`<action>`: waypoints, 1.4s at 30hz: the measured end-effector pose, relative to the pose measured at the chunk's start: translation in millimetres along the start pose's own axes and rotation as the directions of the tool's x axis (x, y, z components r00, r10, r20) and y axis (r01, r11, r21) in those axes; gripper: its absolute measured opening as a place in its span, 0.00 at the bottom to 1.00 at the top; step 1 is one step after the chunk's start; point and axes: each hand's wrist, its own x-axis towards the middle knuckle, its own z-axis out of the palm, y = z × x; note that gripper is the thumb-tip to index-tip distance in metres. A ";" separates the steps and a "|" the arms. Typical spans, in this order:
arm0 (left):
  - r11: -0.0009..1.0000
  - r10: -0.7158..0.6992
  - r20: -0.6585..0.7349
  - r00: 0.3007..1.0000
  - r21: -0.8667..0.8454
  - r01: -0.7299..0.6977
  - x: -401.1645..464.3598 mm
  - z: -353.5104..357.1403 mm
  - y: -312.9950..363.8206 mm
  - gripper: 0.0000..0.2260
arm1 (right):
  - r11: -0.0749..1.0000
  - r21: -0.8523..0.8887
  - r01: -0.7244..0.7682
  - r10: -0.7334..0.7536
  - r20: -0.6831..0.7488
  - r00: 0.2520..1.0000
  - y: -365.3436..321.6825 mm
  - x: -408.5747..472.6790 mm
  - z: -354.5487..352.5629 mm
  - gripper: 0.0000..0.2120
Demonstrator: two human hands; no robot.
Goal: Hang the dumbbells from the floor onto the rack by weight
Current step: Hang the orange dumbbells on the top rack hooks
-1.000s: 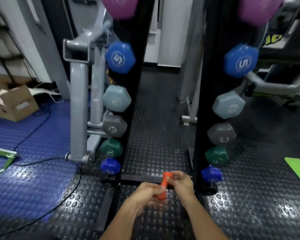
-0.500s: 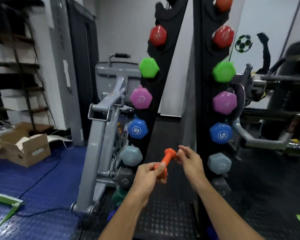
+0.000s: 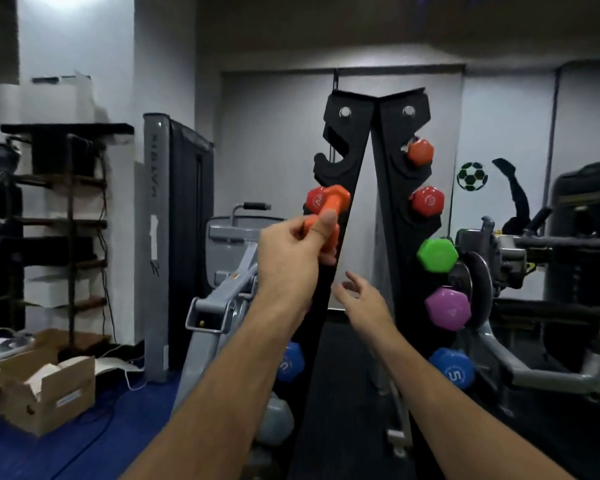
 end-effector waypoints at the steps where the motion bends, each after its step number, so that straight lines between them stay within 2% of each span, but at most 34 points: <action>1: 1.000 0.020 -0.025 0.999 0.025 -0.019 12.0 1.1 8.1 0.18 | 1.000 -0.017 0.021 -0.021 0.006 1.000 -9.9 1.7 0.8 0.30; 4: 0.997 0.048 -0.114 0.992 0.073 -0.040 53.2 4.5 29.5 0.17 | 0.997 -0.011 0.080 -0.080 0.028 0.996 -31.2 8.9 1.9 0.31; 8: 0.994 -0.004 -0.210 0.978 0.105 0.027 114.7 12.6 42.4 0.15 | 0.990 -0.052 0.129 -0.130 -0.022 0.991 -44.5 23.2 1.8 0.31; 13: 0.966 0.013 -0.231 0.973 0.253 0.047 174.7 25.5 31.2 0.18 | 0.988 -0.041 0.146 -0.150 -0.106 0.983 -70.6 41.1 -12.8 0.30; 17: 0.930 0.031 -0.187 0.982 0.366 0.040 198.6 38.4 22.8 0.19 | 0.976 -0.001 0.220 -0.219 -0.110 0.970 -89.1 59.2 -22.7 0.27; 22: 0.830 0.049 -0.111 0.993 0.558 0.022 213.1 51.8 18.6 0.19 | 0.985 0.025 0.172 -0.171 -0.026 0.985 -96.4 70.4 -29.5 0.30; 28: 0.771 0.006 -0.052 0.999 0.636 0.029 227.3 58.2 20.7 0.21 | 0.981 -0.025 0.194 -0.194 0.025 0.981 -89.4 72.9 -33.4 0.33; 36: 0.659 0.028 0.003 1.000 0.751 -0.021 233.0 62.9 8.2 0.24 | 0.981 -0.002 0.193 -0.193 0.063 0.979 -81.4 74.4 -32.9 0.36; 40: 0.784 -0.094 0.123 0.988 0.621 -0.002 236.5 55.6 8.1 0.18 | 0.983 0.018 0.184 -0.184 0.056 0.981 -80.6 73.7 -32.0 0.36; 42: 0.808 -0.084 0.133 0.987 0.588 -0.010 234.7 55.8 7.1 0.18 | 0.983 0.016 0.184 -0.185 0.057 0.981 -80.7 74.2 -30.3 0.37</action>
